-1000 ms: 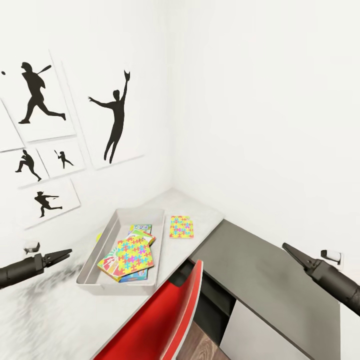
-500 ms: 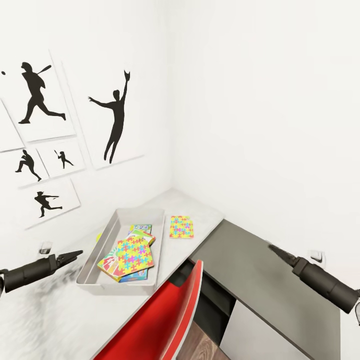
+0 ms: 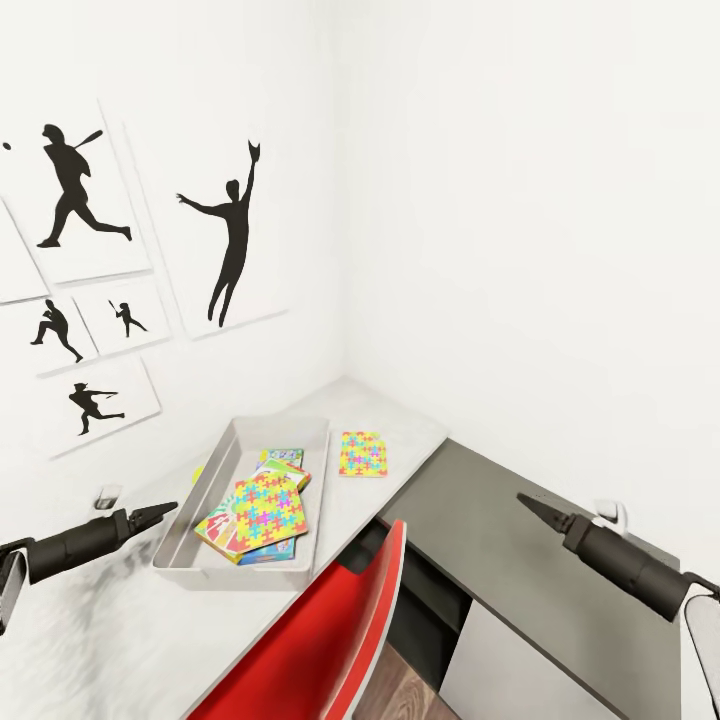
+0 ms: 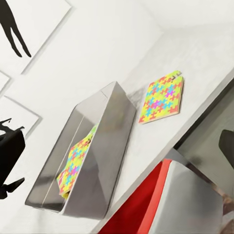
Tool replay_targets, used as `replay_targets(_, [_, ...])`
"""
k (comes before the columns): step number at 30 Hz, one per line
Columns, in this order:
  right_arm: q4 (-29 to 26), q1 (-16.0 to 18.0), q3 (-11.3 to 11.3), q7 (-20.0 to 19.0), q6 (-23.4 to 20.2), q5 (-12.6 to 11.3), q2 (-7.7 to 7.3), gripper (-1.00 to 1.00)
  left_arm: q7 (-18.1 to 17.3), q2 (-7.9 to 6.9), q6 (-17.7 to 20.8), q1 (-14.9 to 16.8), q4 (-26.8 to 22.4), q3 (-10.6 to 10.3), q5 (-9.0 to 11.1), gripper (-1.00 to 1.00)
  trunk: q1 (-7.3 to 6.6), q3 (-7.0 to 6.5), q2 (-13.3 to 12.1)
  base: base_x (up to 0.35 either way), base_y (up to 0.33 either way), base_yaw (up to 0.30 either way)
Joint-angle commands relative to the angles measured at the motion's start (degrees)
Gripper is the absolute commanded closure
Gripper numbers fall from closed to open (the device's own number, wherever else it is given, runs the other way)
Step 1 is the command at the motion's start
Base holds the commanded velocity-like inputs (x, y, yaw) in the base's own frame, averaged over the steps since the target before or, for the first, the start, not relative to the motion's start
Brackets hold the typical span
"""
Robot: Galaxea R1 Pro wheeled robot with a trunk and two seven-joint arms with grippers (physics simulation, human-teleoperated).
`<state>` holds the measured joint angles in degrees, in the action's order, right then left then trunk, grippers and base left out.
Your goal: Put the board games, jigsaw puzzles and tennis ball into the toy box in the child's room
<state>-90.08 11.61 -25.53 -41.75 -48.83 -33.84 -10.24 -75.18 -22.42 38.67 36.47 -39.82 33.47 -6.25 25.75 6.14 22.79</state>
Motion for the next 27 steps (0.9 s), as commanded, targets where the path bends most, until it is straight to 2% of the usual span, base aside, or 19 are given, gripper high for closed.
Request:
replay_targets(1, [0.0,0.1,0.1,-0.1,-0.3,0.0,0.01,-1.00,-0.4,0.11,0.6,0.1,0.0,0.3,-0.6,-1.00,0.04,0.13,0.1,0.000,0.000,0.000])
replay_targets(13, [-0.1,0.1,2.6,0.7,-0.2,0.0,0.13,-1.00,0.0,0.59,0.3,0.1,-0.1,0.3,-0.6,-1.00,0.04,0.13,0.1,0.000,0.000,0.000])
replay_targets(22, [-0.1,0.2,6.1,4.3,0.8,-0.1,0.31,-1.00,0.1,0.90,0.2,0.1,-0.2,0.3,-0.6,-1.00,0.04,0.13,0.1,0.000,0.000,0.000])
replay_targets(27, [-0.1,0.3,9.2,6.7,1.1,0.0,1.22,-1.00,0.1,1.17,0.1,0.1,-0.3,0.3,-0.7,-1.00,0.04,0.13,0.1,0.000,0.000,0.000])
